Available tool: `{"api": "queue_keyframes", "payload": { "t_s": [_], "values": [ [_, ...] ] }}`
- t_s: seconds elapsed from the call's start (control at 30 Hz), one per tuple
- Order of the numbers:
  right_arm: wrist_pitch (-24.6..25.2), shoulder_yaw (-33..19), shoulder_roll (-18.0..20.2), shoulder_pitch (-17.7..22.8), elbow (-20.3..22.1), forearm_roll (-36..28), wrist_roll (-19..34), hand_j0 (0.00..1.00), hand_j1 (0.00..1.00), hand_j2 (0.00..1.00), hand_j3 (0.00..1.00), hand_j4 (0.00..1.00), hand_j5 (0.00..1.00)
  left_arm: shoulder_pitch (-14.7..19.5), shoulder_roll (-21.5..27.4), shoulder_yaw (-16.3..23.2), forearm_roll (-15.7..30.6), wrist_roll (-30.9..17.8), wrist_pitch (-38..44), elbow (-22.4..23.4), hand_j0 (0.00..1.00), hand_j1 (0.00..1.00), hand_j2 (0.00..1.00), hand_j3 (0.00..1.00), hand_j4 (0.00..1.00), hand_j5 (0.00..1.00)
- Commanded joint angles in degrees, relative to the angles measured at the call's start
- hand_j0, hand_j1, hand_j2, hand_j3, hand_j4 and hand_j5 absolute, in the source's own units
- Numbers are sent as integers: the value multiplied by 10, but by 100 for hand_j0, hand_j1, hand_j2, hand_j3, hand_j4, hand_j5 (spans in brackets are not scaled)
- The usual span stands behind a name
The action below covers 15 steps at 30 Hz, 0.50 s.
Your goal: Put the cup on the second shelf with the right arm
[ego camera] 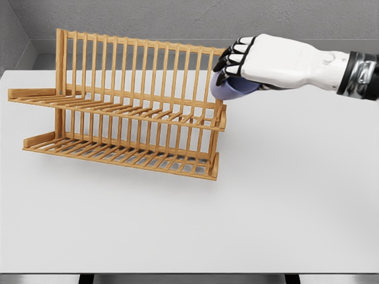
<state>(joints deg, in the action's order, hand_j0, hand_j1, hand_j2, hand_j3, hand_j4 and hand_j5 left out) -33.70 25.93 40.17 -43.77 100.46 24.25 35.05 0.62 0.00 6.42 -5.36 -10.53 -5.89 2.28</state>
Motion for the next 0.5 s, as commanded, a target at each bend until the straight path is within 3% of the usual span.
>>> {"api": "queue_keyframes", "payload": {
  "t_s": [0.0,0.47],
  "values": [
    [2,4,-2,0,0,-3,0,65,65,65,65,65,65,0,0,0,0,0,0,0,100,100,100,100,100,100],
    [14,60,-34,-16,0,-2,0,65,65,65,65,65,65,0,0,0,0,0,0,0,100,100,100,100,100,100]
  ]
}}
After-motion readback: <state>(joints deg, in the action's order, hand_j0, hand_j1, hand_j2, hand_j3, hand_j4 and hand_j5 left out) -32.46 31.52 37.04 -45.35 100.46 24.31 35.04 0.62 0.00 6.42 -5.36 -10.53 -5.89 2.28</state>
